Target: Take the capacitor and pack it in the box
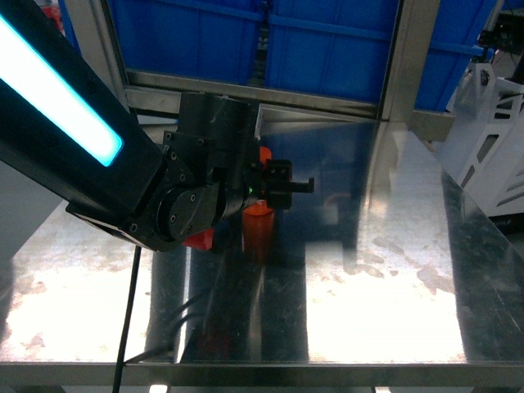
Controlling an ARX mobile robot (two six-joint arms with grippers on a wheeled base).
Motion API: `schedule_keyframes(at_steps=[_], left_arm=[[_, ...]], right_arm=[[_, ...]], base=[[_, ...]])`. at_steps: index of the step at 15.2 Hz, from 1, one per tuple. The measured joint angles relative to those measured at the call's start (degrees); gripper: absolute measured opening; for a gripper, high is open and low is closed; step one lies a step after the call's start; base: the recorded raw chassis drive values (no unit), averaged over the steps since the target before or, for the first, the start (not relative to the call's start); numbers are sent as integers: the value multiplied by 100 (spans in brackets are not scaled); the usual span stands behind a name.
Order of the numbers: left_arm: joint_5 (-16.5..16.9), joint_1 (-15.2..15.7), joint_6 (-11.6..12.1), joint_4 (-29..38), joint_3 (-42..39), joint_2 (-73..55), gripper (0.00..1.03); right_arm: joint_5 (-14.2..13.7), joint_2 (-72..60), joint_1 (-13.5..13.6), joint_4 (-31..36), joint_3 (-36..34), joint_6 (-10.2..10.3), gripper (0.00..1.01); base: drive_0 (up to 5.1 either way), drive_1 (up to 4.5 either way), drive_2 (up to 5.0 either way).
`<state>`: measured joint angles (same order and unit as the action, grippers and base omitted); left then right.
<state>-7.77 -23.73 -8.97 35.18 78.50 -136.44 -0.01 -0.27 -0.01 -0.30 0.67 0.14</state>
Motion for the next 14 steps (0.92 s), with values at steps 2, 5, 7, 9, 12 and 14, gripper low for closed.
schedule_keyframes(at_steps=[2,5,7,9,12,14], left_arm=[[142,33,0,26,-273,201,44],[50,138,219,964,-1587,1355,44],[-387,444,487,2514,-3543,3593,44],[-472,682,483,2476,-5228,5383,44],[-37,623,581,732,-6634,8426,44],[7,592,608,743,-6551,9366,44]], right_arm=[[0,0,0,0,0,0,98],[0,0,0,-2,0,0,98],[0,0,0,-2,0,0,98],[0,0,0,0,0,0,98],[-2,0,0,-2,0,0,98],[-2,0,0,-2,0,0,98]], base=[[0,0,0],[0,0,0],[0,0,0],[0,0,0],[0,0,0],[0,0,0]])
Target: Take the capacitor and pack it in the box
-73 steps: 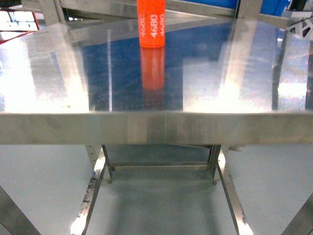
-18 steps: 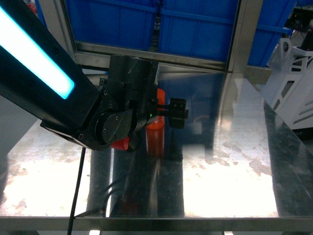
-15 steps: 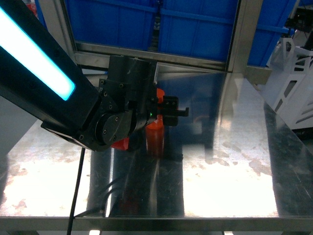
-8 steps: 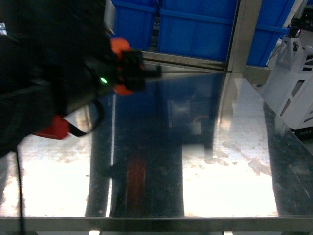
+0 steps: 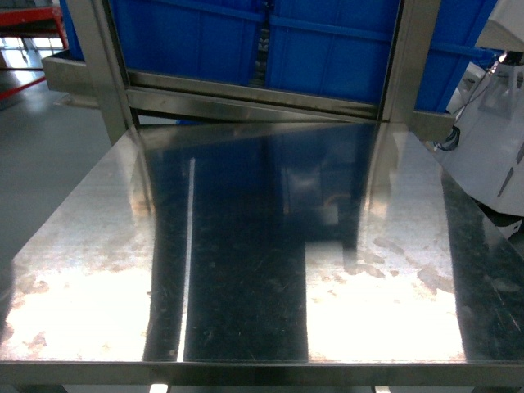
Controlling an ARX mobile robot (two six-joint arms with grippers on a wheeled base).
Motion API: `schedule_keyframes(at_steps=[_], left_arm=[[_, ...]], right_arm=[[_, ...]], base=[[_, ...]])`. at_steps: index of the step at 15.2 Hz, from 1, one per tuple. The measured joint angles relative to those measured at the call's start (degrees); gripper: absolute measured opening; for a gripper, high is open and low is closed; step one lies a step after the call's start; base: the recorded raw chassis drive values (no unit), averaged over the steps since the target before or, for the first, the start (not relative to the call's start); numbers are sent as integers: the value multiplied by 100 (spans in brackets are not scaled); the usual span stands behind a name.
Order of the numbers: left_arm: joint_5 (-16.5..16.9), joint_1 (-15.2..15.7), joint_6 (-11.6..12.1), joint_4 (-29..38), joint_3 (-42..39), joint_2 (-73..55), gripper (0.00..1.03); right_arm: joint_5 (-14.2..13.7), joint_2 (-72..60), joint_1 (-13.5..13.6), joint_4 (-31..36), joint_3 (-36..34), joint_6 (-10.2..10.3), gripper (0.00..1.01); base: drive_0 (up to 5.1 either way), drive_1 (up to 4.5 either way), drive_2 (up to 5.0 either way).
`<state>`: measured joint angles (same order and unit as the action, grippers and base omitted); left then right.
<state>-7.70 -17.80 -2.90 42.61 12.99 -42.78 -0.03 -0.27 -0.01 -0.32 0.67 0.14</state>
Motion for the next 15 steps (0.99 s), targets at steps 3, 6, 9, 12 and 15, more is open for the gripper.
schedule_keyframes(at_steps=[3,6,9,12,15], left_arm=[[-435,-57,92,-1019,109,-20,44],[-603,494,188,-1864,-238,837,44],[-114,903,190,-2079,-640,1353,44],[245,1274,190,-2317,-846,1836,44],[765,1792,201,-2590,-1005,2284,44]], right_arm=[[2,0,0,2,0,0,98],[2,0,0,2,0,0,98],[0,0,0,2,0,0,98],[2,0,0,2,0,0,98],[4,0,0,2,0,0,98]], base=[[0,0,0],[0,0,0],[0,0,0],[0,0,0],[0,0,0]])
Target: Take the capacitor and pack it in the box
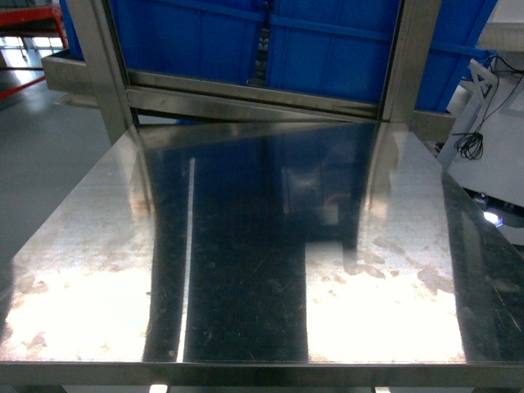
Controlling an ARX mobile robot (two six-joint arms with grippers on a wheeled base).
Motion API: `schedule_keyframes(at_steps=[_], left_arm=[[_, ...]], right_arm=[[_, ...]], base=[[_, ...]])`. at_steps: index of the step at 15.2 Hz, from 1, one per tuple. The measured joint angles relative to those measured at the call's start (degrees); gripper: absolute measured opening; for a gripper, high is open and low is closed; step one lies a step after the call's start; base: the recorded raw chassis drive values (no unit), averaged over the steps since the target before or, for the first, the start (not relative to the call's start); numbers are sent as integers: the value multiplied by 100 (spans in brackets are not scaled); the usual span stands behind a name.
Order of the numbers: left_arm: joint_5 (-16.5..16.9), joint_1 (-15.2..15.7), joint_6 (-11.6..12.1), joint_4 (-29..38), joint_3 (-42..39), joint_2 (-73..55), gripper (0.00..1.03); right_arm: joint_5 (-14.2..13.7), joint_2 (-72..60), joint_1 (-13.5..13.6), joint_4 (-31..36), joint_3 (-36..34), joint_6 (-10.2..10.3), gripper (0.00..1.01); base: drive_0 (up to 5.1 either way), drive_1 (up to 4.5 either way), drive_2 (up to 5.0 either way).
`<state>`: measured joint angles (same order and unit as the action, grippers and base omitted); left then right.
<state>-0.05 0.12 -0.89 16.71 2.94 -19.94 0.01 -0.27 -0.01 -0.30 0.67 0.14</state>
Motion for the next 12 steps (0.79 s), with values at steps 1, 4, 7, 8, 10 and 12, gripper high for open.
schedule_keyframes(at_steps=[1,4,7,8,10,12], left_arm=[[2,-33,2,-90,-28,125,44],[4,-22,4,-70,-223,407,44],[7,-22,7,-413,-219,758,44],[4,-22,4,-555,-219,855,44],[7,-22,4,-763,-219,1049,44],[4,-22,7,-1663,-216,1950,44]], right_arm=[[-2,0,0,0,0,0,98],[-2,0,0,0,0,0,98],[-2,0,0,0,0,0,98],[-2,0,0,0,0,0,98],[-2,0,0,0,0,0,98],[-2,0,0,-2,0,0,98]], base=[[0,0,0],[0,0,0],[0,0,0],[0,0,0],[0,0,0],[0,0,0]])
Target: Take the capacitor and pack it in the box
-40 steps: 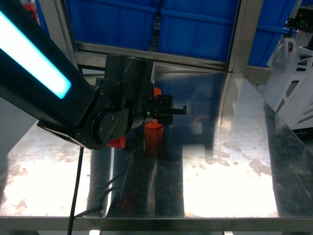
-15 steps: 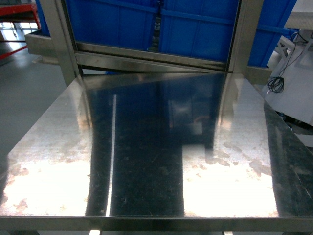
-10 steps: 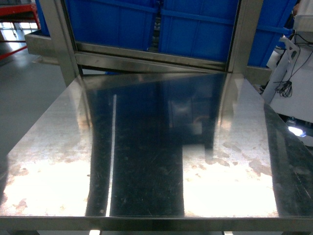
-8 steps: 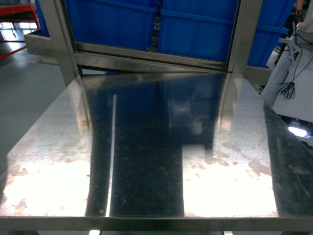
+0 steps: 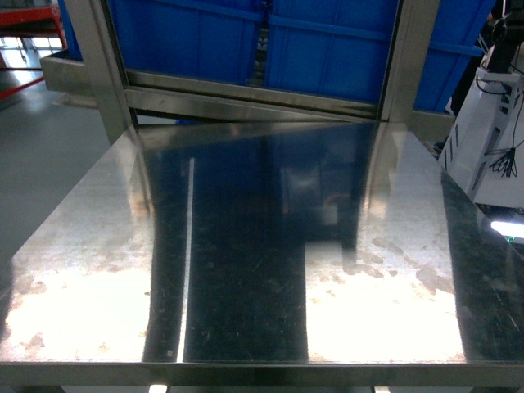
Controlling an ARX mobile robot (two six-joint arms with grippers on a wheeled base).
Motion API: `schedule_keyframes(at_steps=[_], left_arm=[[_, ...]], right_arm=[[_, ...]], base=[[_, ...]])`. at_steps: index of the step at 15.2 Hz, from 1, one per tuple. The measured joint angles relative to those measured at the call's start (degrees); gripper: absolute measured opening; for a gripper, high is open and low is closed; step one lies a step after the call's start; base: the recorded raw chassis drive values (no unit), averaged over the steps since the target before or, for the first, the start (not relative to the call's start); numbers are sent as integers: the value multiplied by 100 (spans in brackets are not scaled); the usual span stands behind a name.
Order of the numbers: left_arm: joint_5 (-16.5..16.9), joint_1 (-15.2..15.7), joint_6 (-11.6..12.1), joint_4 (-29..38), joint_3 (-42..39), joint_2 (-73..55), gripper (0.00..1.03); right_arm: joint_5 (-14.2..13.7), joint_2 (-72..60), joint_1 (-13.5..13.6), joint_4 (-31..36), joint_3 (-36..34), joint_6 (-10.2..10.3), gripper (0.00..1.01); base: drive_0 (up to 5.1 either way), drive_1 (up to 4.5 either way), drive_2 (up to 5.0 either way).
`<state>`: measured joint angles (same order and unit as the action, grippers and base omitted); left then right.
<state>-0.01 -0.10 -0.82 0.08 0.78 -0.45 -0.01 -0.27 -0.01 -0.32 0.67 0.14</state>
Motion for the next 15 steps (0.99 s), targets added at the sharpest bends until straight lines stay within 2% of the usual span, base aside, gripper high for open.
schedule_keyframes(at_steps=[15], left_arm=[[0,0,2,-46,0,-7,44]], right_arm=[[0,0,0,2,0,0,98]], base=[[0,0,0]])
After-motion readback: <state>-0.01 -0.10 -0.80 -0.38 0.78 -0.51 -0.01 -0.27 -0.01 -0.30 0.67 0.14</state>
